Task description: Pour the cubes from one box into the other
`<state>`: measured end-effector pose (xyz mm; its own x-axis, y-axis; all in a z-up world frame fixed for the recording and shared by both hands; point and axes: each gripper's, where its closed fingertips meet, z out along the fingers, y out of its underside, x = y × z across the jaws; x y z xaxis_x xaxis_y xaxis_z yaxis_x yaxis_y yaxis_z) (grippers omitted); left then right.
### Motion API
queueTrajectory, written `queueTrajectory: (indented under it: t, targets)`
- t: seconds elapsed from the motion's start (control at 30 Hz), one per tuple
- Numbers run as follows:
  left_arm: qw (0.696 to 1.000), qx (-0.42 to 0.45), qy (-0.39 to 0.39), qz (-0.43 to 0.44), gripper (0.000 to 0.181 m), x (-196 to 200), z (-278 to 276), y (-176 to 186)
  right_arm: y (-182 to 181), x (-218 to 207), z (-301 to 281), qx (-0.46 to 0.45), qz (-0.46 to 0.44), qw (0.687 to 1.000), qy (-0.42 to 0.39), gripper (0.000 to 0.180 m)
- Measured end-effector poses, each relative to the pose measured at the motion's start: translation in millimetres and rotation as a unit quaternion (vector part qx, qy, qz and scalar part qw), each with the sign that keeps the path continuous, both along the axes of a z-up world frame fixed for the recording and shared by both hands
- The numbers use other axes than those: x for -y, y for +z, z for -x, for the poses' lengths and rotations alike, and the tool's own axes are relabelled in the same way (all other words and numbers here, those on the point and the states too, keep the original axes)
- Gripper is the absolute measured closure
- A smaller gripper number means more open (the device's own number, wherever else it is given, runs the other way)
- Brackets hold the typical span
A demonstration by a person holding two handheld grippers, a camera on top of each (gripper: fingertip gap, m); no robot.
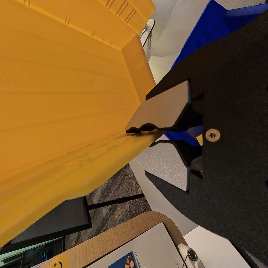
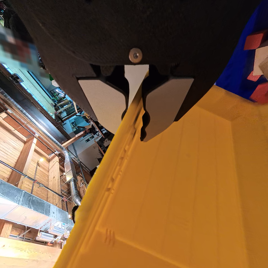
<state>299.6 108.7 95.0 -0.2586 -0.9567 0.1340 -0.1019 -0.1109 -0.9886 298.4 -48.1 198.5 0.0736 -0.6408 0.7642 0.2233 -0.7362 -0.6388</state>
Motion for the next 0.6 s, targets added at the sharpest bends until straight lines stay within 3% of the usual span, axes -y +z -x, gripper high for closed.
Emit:
queueTrajectory:
  t: [0.03,0.4,0.5,0.6]
  targets:
    - [1.0,0.001,0.001,-0.002,0.175,0,0,1,0,0,0,0.0,-0.001,1.0,0.002,0.167]
    - [0.999,0.032,-0.002,-0.003,0.175,8,11,30,29,8,10,0.035,-0.014,0.999,0.017,0.169]
    - [0.998,0.007,-0.055,0.011,0.168,30,13,36,48,20,2,0.015,-0.017,1.0,0.007,0.173]
    - [0.99,-0.031,-0.13,0.046,0.153,61,21,47,60,38,-18,-0.075,-0.036,0.996,0.009,0.175]
